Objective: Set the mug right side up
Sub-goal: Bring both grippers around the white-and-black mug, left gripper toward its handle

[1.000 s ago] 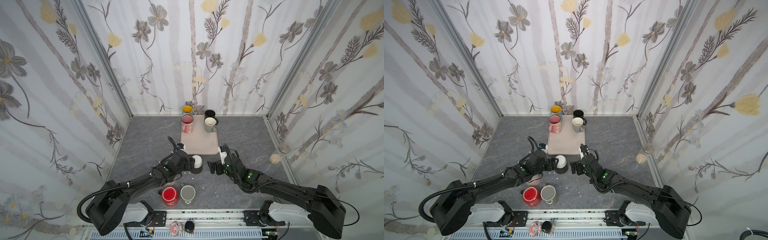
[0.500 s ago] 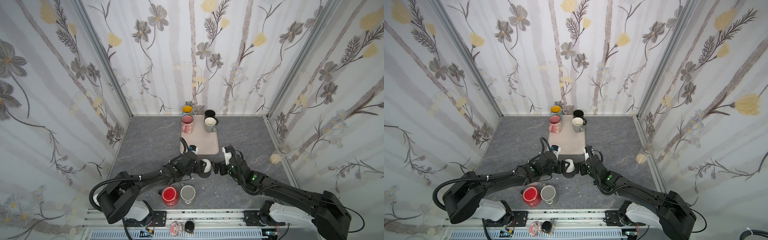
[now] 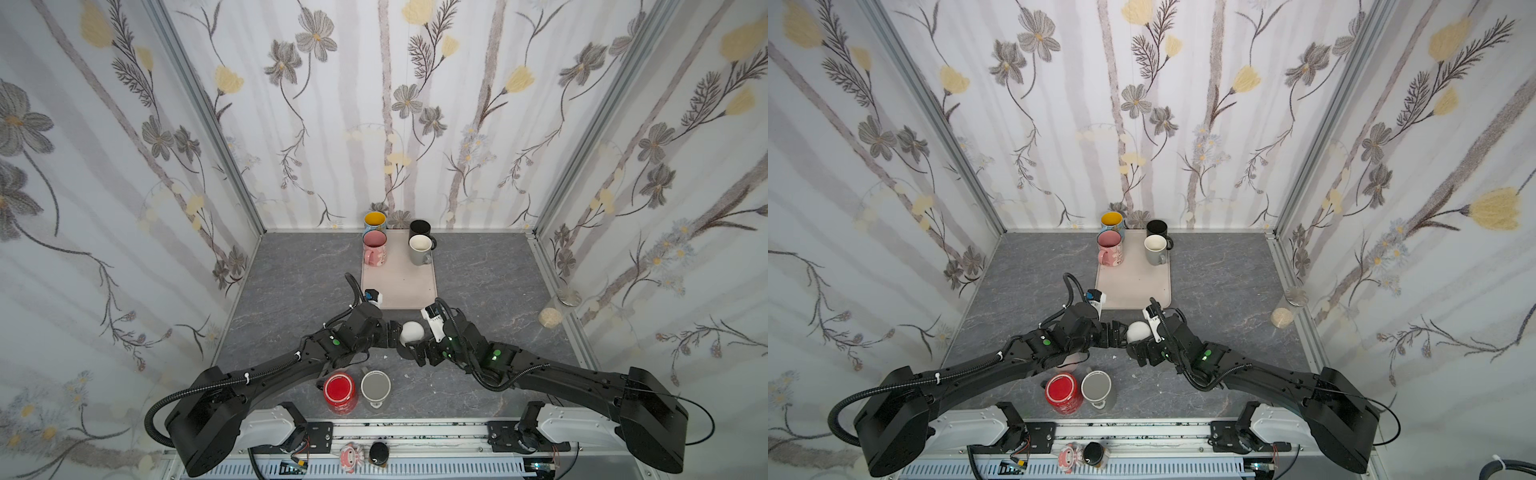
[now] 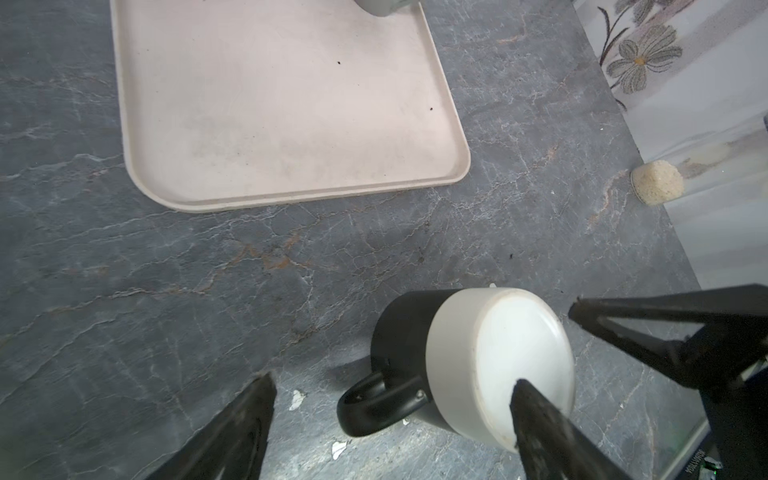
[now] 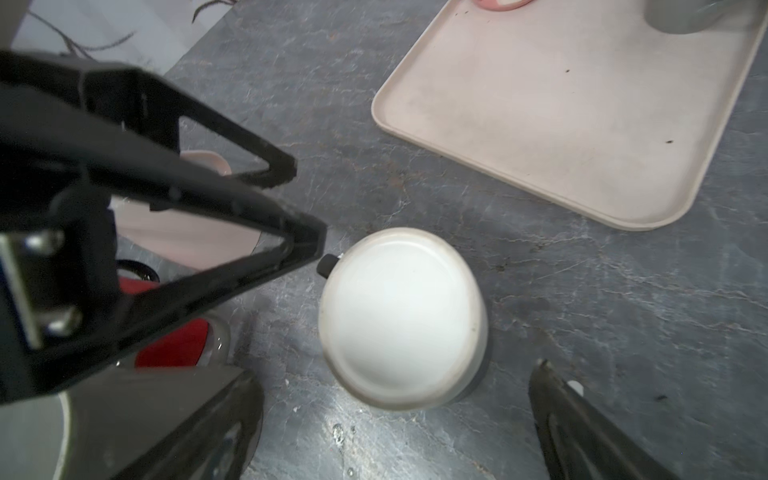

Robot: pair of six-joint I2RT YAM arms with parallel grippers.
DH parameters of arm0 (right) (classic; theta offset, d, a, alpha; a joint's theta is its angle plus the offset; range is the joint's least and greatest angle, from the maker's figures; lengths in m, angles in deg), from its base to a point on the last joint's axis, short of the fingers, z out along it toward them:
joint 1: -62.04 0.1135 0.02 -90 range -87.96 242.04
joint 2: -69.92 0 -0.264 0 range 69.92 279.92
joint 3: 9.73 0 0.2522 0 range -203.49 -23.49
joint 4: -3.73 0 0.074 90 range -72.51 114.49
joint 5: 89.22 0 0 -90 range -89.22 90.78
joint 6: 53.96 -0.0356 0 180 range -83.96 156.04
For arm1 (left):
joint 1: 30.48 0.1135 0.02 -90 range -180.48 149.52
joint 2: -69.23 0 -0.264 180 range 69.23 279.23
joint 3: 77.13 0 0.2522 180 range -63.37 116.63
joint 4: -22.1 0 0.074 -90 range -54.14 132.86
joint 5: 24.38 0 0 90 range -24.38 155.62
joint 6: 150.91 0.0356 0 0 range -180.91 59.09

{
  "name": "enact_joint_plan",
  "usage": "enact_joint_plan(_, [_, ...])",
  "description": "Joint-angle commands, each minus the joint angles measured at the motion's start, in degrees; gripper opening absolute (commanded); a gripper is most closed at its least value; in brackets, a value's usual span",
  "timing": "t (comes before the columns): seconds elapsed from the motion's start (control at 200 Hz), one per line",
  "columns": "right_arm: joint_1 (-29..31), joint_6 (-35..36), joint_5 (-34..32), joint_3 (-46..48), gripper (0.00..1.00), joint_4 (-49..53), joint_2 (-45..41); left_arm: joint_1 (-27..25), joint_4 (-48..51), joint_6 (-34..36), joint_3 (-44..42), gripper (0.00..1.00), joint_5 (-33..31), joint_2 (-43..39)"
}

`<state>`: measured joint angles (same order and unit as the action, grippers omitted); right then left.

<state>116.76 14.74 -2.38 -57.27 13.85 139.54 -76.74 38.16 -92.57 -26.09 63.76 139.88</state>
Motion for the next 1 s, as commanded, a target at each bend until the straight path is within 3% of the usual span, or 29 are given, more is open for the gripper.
enact_joint_plan(0.0, [0.31, 1.05, -3.26, -1.48, 0.98, 1.67, 2.26, 0.24, -1.31, 0.62, -1.27, 0.88, -0.65, -0.50])
enact_joint_plan(0.215, [-4.65, -2.24, -7.17, -1.03, 0.91, 1.23, 2.94, 0.29, -4.37, 2.26, -3.04, 0.87, 3.08, -0.92])
enact_joint_plan(0.405, [-10.49, -4.80, -6.83, -1.07, 0.89, 0.68, 4.35, -0.16, -8.03, 2.95, -4.28, 0.78, 4.75, 0.16])
enact_joint_plan(0.529, [-11.03, -5.15, -5.11, 0.34, 0.91, -0.98, 2.45, -1.41, -8.39, 5.12, -3.82, 0.77, 2.91, 1.24])
enact_joint_plan(0.684, [-11.12, -5.41, -3.48, 2.36, 0.92, -2.42, -1.91, -2.46, -10.30, 7.76, -2.33, 0.69, -0.10, 6.02])
enact_joint_plan(0.914, [-12.06, -5.75, -3.77, 4.13, 0.93, -1.48, -7.78, -2.48, -22.77, 11.02, -2.21, 0.75, 2.04, 12.65])
enact_joint_plan(0.999, [-12.66, -5.87, -4.22, 4.64, 0.93, -0.60, -9.48, -2.51, -25.94, 12.38, -1.59, 0.66, 2.39, 15.07])
